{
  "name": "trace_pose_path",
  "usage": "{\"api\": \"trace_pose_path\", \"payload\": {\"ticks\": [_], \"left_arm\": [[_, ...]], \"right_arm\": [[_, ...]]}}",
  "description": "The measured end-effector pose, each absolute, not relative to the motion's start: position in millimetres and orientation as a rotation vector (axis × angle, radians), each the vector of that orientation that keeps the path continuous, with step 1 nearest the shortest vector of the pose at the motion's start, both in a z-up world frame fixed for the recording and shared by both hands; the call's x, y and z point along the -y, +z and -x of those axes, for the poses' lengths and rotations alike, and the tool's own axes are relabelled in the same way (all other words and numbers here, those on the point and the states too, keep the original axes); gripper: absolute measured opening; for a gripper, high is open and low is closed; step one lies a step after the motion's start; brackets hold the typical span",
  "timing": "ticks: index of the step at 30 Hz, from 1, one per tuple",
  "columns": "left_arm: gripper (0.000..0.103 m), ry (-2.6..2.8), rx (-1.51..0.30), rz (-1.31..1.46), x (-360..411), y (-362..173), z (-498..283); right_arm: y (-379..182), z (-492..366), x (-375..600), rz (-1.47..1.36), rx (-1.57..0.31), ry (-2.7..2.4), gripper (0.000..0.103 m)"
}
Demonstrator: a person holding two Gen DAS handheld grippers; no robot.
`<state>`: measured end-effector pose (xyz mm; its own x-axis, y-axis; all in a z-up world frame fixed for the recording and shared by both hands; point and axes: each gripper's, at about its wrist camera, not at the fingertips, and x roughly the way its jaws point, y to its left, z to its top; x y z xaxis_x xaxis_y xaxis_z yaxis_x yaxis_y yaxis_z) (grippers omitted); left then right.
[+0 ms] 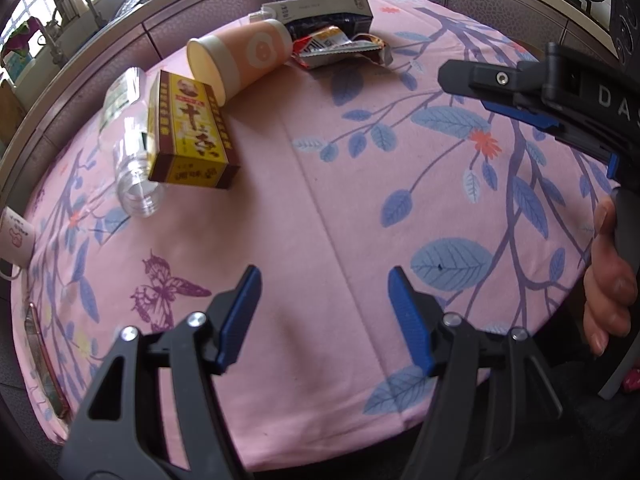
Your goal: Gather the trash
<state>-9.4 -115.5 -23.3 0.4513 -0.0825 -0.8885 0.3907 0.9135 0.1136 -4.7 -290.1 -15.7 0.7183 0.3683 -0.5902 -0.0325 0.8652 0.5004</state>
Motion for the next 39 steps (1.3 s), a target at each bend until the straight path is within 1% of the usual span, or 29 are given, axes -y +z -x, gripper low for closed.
{"api": "trace_pose_path", "payload": {"ticks": [21,39], "left_arm": [[0.063,-0.289,-1.053,-0.292,112,-21,12],[0.063,-0.218,-0.948,-0.143,60,10,6]], "right_arm": [[-15,4,284,-0.463,-0.759,0.229,0.058],[-1,-2,265,-0.224,-0.811,0.100,0.058]]}}
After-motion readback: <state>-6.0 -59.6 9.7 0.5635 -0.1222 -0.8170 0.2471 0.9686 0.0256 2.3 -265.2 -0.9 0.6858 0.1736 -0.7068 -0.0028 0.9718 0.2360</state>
